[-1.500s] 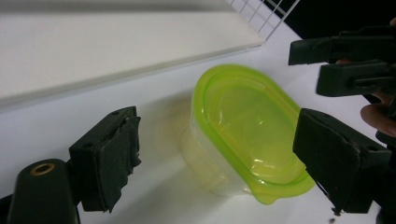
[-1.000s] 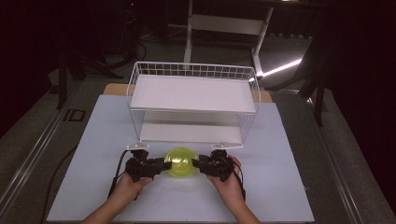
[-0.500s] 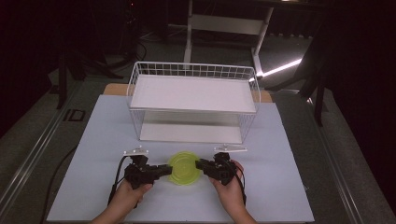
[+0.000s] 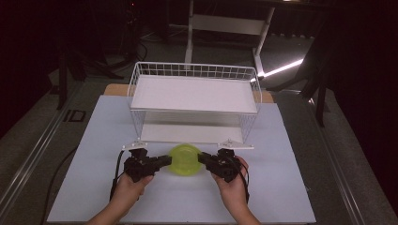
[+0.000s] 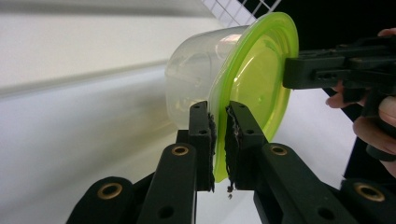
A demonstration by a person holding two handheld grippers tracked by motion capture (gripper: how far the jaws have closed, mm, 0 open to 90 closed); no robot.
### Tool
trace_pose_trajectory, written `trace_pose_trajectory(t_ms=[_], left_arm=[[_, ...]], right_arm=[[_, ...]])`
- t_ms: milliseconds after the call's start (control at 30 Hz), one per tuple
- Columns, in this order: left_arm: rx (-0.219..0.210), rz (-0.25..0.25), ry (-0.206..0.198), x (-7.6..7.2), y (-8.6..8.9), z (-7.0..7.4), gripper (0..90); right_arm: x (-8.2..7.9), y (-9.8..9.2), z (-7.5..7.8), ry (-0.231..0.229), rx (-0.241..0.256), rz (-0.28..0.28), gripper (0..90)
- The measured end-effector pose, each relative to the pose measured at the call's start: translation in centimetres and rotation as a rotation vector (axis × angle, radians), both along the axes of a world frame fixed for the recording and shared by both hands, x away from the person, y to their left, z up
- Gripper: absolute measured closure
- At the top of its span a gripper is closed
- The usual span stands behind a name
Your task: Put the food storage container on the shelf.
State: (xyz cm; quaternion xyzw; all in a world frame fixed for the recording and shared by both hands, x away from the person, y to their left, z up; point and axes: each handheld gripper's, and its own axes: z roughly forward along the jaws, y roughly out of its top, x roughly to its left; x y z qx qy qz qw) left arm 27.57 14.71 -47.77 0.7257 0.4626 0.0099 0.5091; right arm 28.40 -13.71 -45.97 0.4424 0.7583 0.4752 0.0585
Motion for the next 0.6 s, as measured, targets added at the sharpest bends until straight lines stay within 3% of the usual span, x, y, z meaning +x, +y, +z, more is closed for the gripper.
trace_pose_trajectory(t_ms=[100,333,600], left_arm=[[0.019,0.011,-0.016,0.9,-0.2,0.3,82.1],[0.005,0.02,-0.015,3.3,-0.6,0.5,82.0],[0.03,0.042,-0.033,4.8,-1.4,0.0,81.7]], right_arm=[[0.6,0.0,0.3,-0.003,0.006,-0.013,80.3],[2.5,-0.1,0.6,-0.01,0.011,-0.062,80.2],[4.0,-0.3,-0.3,-0.017,0.009,-0.11,80.2]])
